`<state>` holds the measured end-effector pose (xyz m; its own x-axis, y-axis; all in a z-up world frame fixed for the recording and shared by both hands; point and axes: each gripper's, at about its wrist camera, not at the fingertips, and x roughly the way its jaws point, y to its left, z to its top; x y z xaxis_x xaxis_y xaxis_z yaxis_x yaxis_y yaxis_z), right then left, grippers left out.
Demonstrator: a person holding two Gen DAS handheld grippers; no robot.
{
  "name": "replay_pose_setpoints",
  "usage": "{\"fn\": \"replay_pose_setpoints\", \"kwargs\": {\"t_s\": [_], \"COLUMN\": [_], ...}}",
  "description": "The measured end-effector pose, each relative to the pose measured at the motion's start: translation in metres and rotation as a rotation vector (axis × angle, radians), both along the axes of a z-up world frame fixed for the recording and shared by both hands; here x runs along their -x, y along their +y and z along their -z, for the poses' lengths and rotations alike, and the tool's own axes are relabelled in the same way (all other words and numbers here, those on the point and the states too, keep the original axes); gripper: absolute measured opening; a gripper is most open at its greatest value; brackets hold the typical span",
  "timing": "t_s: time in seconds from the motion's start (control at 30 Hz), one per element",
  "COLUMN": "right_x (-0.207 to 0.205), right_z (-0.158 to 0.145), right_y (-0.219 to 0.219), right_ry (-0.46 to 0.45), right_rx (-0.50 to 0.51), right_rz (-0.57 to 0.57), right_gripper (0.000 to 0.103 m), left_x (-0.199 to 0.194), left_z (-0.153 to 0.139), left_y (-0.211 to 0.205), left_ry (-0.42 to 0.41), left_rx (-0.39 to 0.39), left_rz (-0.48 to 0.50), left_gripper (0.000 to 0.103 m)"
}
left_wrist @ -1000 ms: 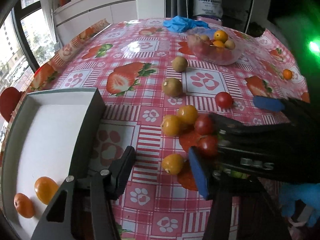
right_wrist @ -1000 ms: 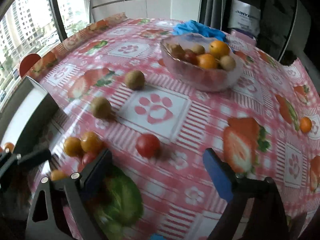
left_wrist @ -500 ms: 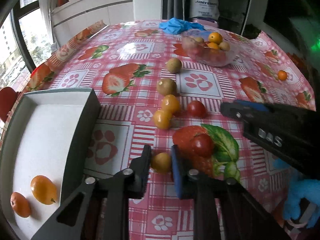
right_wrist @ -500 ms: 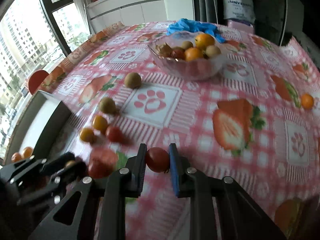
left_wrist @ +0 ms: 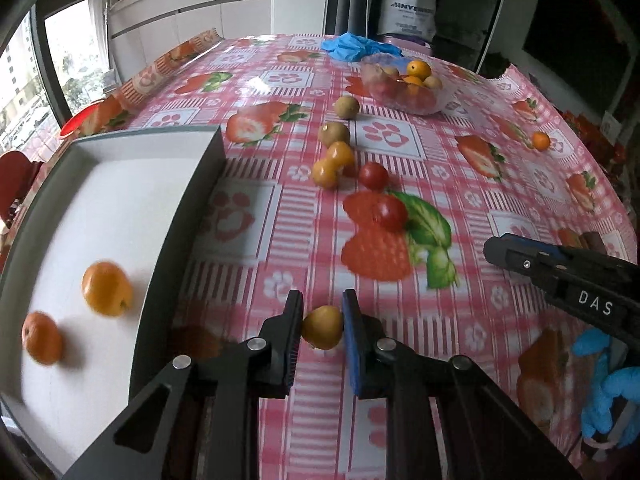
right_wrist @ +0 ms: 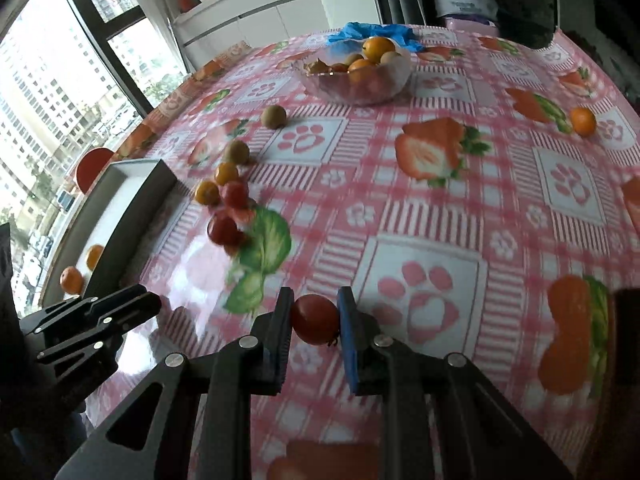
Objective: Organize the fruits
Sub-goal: 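Carry the apricot and cherry tomato in both tools over the white tray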
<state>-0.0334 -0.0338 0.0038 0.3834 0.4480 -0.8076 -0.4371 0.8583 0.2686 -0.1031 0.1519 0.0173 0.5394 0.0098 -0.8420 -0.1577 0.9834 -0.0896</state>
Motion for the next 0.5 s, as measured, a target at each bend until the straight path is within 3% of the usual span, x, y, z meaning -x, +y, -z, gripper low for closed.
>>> {"fn": "replay_pose_setpoints", "kwargs": {"t_s": [0.5], "right_x": [0.040], "right_z": [-0.005], "right_y": [-0.012], "right_ry": [-0.008], "right_rx": [0.003], "right_rz": [-0.001], "right_gripper": [0.024], "left_x": [0.040], "left_z": [0.007], "left_y": [0.004], "left_ry": [0.011], "left_rx": [0.028], "left_rz": [-0.009], "left_gripper": [0.021]}}
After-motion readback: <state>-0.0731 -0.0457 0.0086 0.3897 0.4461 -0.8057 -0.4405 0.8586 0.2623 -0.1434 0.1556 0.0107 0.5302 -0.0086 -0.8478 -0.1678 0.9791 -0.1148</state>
